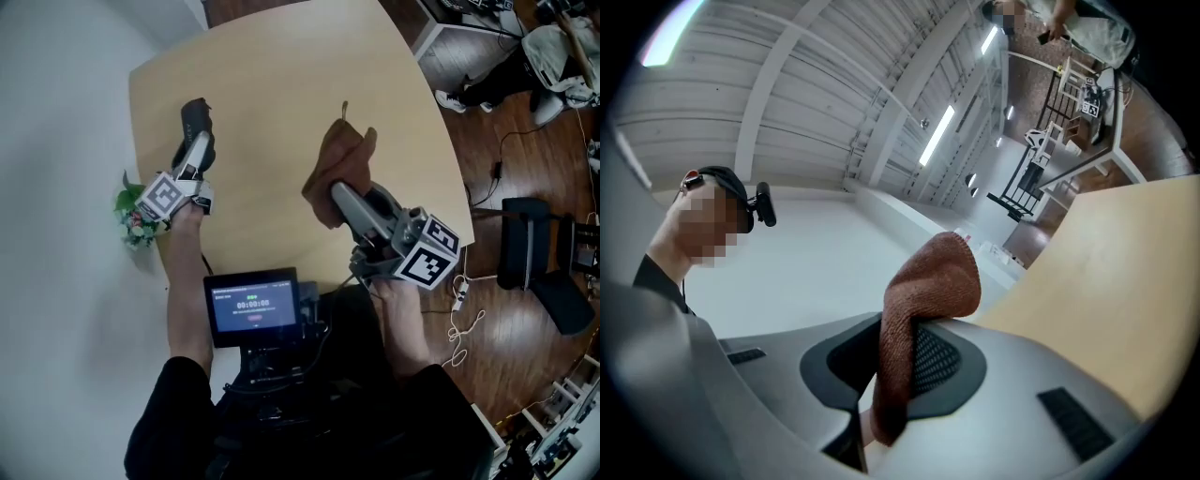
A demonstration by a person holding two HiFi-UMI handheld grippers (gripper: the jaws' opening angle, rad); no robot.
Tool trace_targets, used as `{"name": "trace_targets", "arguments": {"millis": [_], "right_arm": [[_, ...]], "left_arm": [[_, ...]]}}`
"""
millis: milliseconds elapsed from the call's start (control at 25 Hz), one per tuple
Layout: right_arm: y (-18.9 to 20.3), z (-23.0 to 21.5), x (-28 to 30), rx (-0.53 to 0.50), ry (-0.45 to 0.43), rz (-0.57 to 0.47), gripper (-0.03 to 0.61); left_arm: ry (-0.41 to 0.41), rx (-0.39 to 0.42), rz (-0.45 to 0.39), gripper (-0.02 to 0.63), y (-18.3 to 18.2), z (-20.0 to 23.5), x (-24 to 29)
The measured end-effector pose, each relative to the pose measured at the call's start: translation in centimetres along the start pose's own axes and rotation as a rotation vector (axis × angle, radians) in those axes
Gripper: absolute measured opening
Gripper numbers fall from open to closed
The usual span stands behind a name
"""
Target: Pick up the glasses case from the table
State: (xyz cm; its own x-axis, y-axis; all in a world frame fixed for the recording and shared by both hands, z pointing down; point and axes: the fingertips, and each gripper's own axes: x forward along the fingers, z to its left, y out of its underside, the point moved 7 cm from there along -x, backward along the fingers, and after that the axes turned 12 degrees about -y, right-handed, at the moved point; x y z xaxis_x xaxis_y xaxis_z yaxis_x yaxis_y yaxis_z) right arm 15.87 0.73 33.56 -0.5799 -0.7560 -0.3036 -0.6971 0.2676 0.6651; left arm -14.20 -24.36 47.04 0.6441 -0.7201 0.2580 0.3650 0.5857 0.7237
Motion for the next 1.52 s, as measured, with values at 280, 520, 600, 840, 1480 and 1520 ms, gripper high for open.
{"name": "trace_targets", "arguments": {"millis": [280,520,600,840,1480,1520], "right_arm": [[-0.1,0.1,0.5,-0.033,-0.027,0.027,0.063],[-1.6,0.5,0.2,-0.078,-0.036,0.004,0.063],[-1.9,0.8,0.2,-0.088,-0.041,-0.004,0.063],[-2.4,1.9,0.0,-0.115,-0.056,-0.024,0.063],[-3.6,5.9,-1.0,-0.216,-0.064,-0.075,0.061],[-3.8,5.9,-1.0,-0.215,-0.072,-0.079,0.061]], "left_arm": [[0.289,-0.224,-0.220,0.362,-2.9,-3.3,-2.5],[0.528,-0.342,-0.315,0.362,-3.6,-7.8,-4.9],[0.610,-0.359,-0.344,0.362,-3.8,-9.1,-5.8],[0.809,-0.407,-0.416,0.362,-5.1,-11.8,-7.8],[1.138,-0.508,-0.514,0.362,-6.6,-16.1,-11.0],[1.144,-0.509,-0.518,0.362,-6.6,-16.3,-11.2]]}}
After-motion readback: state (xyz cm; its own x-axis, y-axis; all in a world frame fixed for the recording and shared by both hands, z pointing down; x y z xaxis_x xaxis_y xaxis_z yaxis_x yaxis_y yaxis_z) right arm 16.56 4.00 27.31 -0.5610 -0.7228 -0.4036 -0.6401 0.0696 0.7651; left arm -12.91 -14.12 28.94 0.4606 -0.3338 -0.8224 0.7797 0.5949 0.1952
